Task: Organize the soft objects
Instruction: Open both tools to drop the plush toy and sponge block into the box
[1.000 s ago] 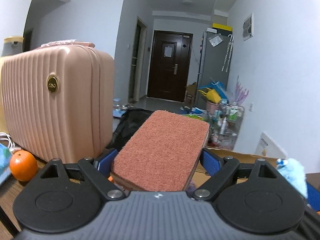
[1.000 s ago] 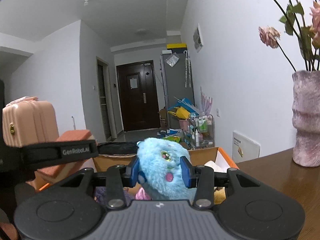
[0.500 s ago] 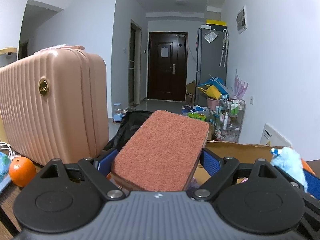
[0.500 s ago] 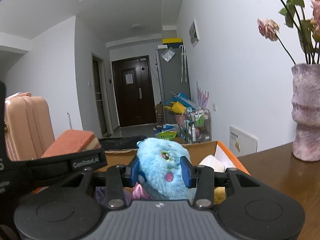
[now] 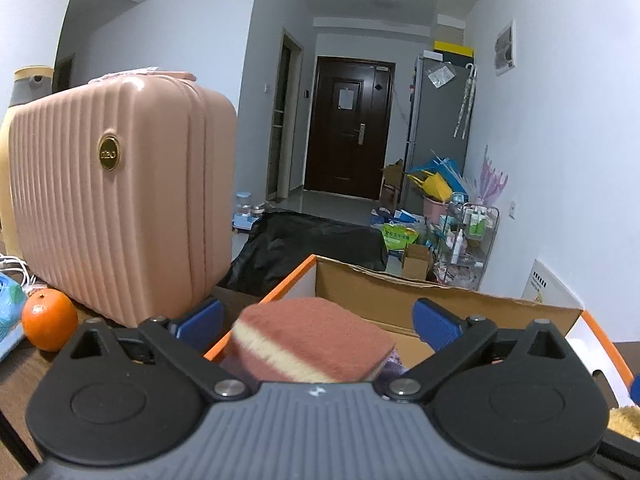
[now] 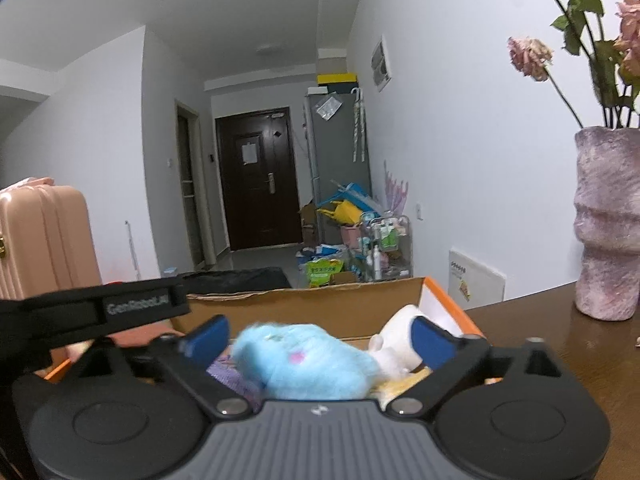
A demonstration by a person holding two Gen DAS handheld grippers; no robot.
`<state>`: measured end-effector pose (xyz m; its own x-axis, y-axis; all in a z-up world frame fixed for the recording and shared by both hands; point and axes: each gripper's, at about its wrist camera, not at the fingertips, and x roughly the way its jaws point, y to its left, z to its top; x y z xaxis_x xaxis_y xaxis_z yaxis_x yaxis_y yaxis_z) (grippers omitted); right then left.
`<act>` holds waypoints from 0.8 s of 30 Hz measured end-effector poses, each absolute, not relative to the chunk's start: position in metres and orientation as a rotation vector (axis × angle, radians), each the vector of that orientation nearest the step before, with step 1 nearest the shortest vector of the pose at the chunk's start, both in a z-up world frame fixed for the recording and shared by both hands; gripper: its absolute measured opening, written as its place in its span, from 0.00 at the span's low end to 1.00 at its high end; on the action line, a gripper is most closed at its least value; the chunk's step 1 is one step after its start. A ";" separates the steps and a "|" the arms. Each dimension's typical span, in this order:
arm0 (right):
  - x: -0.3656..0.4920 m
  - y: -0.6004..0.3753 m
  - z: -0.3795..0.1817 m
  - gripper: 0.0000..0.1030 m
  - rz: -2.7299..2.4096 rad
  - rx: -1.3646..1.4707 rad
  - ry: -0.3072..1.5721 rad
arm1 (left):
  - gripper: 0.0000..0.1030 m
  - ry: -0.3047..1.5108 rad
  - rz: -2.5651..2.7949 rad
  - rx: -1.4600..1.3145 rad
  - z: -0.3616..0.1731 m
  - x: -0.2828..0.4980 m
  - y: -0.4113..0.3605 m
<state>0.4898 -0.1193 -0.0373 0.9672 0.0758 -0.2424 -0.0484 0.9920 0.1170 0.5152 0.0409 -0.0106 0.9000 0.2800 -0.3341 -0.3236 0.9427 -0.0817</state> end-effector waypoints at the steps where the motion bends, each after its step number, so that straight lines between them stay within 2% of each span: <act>1: 0.490 -0.120 -0.038 1.00 0.060 0.115 0.249 | 1.00 0.323 0.315 -0.140 -0.010 0.515 0.041; 24: 0.466 -0.124 -0.038 1.00 0.106 0.138 0.223 | 1.00 0.297 0.312 -0.182 0.002 0.482 0.046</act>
<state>0.4655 -0.1237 -0.0376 0.9696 0.1201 -0.2131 -0.0896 0.9850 0.1475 0.4820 0.0460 0.0020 0.9090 0.2744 -0.3138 -0.3275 0.9358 -0.1303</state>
